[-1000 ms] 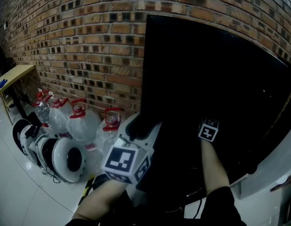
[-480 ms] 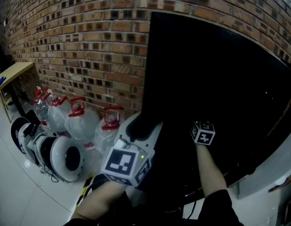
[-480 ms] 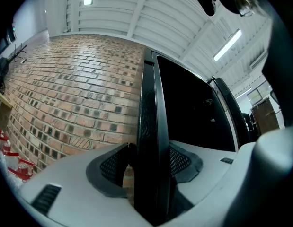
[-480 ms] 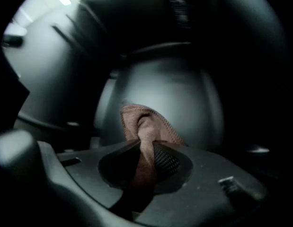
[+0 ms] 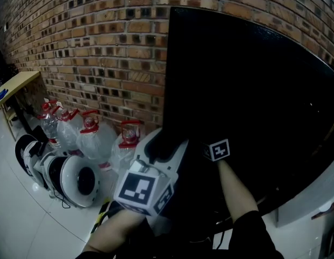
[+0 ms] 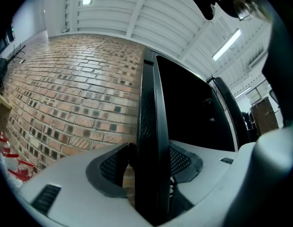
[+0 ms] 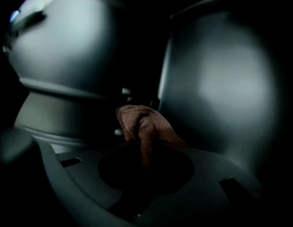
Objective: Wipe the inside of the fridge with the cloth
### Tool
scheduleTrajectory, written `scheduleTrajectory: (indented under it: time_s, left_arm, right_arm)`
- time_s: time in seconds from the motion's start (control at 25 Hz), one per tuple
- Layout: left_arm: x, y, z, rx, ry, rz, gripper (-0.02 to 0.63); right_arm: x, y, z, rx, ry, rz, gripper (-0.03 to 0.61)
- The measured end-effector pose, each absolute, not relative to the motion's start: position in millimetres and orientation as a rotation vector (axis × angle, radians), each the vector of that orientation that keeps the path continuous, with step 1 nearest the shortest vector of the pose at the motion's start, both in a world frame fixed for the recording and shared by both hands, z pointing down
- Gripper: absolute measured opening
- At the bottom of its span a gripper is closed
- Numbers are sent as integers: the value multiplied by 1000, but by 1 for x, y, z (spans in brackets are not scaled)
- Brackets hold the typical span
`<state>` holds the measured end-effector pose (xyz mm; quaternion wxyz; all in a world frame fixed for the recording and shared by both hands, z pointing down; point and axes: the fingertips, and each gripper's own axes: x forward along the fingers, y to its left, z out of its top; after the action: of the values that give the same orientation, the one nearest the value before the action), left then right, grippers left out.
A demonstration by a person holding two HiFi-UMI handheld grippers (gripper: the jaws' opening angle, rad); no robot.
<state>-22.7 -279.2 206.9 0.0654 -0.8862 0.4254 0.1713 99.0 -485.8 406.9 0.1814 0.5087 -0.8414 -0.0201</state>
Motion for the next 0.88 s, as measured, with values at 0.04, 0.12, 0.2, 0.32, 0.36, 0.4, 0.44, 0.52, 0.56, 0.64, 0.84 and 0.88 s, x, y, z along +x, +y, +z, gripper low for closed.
scheduleTrajectory:
  time_s: [0.04,0.12,0.2,0.32,0.36,0.4,0.44,0.52,0.56,0.64,0.84,0.88]
  left_arm:
    - [-23,-279,207,-2674,1282,515,224]
    - [-22,-280,207,-2676,1281,510,224]
    - [-22,-280,207,-2677,1281,513,224]
    - [-23,-281,207,-2673,1284,530,224]
    - [-24,-281,207,-2666,1288,538,224]
    - [-25,-281,207,-2656,1293,546,224]
    - [-25,-282,207,-2647,1296,551,224]
    - [-23,-281,208,-2653,1290,546,224]
    - [-22,-281,208,-2657,1287,542,224]
    - [-22,-281,208,-2653,1288,541,224]
    - [-23,-281,209,-2662,1285,535,224]
    - [-23,-281,209,-2665,1283,533,224]
  right_arm:
    - [96,-490,410,1427,-2349,-65,74]
    - [95,-500,417,1423,-2316,-60,74]
    - [96,-507,421,1427,-2304,-46,74]
    - [95,-510,421,1424,-2331,-26,74]
    - [94,-510,421,1423,-2338,-31,74]
    - [93,-510,421,1426,-2335,-43,74]
    - [94,-510,422,1434,-2324,-58,74]
    - [97,-510,422,1451,-2295,-72,74]
    - [99,-510,423,1458,-2282,-65,74]
    - [104,-511,428,1473,-2251,-34,74]
    - [120,-505,433,1526,-2191,13,74]
    - [124,-504,433,1536,-2181,18,74]
